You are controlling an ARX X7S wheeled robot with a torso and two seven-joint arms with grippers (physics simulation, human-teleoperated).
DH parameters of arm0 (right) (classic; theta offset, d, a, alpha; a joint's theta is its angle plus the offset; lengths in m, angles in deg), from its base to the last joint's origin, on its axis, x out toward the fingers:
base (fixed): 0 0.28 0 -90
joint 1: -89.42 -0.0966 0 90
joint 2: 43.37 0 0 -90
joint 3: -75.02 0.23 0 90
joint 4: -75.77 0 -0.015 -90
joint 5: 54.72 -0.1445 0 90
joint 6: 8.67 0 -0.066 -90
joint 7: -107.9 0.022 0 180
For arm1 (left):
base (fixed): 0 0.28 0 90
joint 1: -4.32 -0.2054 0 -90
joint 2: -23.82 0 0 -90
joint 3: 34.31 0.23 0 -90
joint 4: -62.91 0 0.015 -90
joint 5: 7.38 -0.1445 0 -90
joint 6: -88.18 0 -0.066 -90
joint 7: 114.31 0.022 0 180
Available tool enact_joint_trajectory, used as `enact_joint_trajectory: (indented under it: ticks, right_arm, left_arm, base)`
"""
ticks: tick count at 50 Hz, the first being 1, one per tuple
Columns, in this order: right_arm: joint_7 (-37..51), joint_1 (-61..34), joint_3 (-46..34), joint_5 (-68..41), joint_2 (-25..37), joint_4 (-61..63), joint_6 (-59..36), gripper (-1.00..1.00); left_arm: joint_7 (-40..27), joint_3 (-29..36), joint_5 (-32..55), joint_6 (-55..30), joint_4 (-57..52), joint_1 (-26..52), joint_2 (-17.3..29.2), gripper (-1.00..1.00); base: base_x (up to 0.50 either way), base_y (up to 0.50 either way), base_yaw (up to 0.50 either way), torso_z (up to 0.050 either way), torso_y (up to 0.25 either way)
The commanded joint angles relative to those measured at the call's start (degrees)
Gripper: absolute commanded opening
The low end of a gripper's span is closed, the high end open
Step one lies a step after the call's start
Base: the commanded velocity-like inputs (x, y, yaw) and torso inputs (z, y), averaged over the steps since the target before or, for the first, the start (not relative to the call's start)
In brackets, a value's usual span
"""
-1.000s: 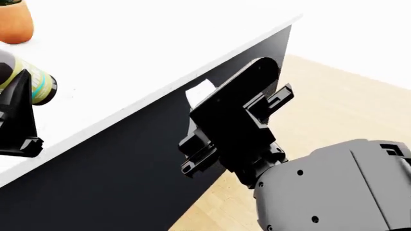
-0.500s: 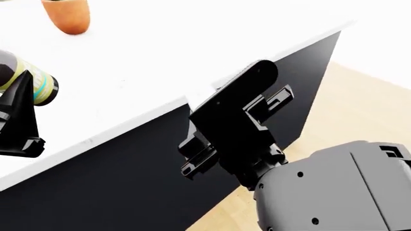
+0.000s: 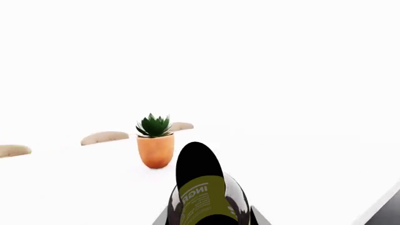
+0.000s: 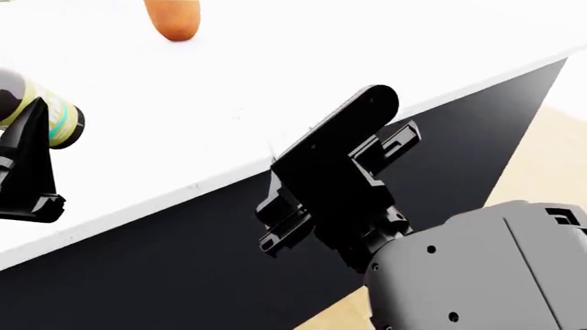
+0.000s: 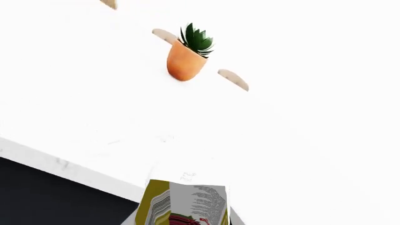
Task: Move the drinks to the dining counter.
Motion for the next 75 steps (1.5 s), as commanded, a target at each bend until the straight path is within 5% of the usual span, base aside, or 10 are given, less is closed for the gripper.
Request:
enact_joint_trajectory:
  ticks: [1,75]
  right_arm:
    - [1.20,-2.07,1.61,-0.80,0.22,0.38,-1.46,-1.00]
    - [5.31,-3.89,1.67,-4.01,1.29,2.99,-3.34,-1.00]
  left_arm:
    - [-1.24,0.32,1.78,1.05,0.57,1.80,1.24,-1.00]
    - [-1.56,-0.56,2.47,1.23,0.00,1.11,1.61,-1.00]
  base:
    - [0.00,0.00,0.50,0.000,0.000]
    - [-0.02,0.00,0.50,0.000,0.001]
